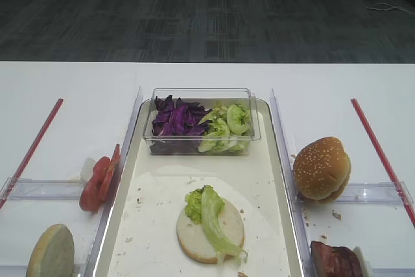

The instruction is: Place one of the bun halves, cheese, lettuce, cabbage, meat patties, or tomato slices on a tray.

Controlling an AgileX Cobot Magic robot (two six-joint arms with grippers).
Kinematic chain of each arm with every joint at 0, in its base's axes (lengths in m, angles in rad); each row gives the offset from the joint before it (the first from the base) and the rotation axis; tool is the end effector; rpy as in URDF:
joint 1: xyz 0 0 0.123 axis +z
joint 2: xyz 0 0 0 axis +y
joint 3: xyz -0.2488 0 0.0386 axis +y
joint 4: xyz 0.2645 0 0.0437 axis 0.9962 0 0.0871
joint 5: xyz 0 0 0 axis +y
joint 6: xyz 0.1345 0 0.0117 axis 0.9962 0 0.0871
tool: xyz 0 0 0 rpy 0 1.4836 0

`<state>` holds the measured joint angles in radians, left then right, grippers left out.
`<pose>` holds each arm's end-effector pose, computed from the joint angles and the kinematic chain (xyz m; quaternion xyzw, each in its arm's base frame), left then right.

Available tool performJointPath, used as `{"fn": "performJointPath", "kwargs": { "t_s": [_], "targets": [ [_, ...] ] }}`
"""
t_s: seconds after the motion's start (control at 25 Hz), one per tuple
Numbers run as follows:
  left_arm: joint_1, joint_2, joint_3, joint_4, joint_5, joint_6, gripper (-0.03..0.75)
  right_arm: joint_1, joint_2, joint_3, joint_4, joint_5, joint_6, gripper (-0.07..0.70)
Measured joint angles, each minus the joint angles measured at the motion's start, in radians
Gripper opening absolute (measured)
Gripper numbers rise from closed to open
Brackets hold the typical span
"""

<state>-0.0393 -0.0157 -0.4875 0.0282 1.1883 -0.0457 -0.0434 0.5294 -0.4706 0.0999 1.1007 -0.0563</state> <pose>0.0729 0.0007 0.2475 -0.0043 0.8839 -0.0058 0.4676 0.1362 0.0061 0.1920 0.0047 0.9679 0.0364 0.2485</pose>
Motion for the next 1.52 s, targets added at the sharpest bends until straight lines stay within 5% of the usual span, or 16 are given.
{"fn": "performJointPath", "kwargs": {
  "t_s": [1.52],
  "targets": [
    [0.000,0.000,0.000,0.000,0.000,0.000,0.412,0.000,-0.532,0.000,0.002,0.028,-0.045,0.468]
  ]
}}
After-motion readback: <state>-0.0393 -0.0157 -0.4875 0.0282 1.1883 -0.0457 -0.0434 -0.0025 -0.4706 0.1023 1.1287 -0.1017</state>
